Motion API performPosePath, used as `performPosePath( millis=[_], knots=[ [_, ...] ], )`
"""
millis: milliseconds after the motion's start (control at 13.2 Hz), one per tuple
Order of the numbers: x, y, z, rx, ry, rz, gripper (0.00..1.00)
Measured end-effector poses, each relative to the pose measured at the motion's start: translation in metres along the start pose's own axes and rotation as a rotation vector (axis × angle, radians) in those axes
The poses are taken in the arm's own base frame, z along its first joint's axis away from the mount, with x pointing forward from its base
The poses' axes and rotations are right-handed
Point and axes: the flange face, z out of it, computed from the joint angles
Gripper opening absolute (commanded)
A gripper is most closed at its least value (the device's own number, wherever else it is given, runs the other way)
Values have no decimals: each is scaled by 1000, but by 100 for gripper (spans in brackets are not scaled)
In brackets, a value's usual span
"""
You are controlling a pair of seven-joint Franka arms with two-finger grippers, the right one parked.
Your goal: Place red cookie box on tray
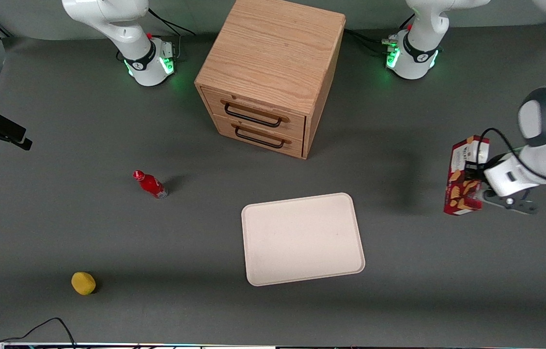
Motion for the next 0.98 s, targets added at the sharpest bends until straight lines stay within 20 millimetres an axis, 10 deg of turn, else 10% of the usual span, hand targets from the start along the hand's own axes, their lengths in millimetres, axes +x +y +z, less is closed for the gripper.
performPosePath(
  millis=[151, 377, 604, 830, 981],
  knots=[
    [7, 51, -58, 1, 40, -98, 0],
    [27, 151, -54, -27, 50, -229, 0],
    [83, 233, 26, -44, 134, -300, 0],
    [127, 252, 151, 29, 151, -320, 0],
    [139, 250, 195, 52, 173, -317, 99]
  ],
)
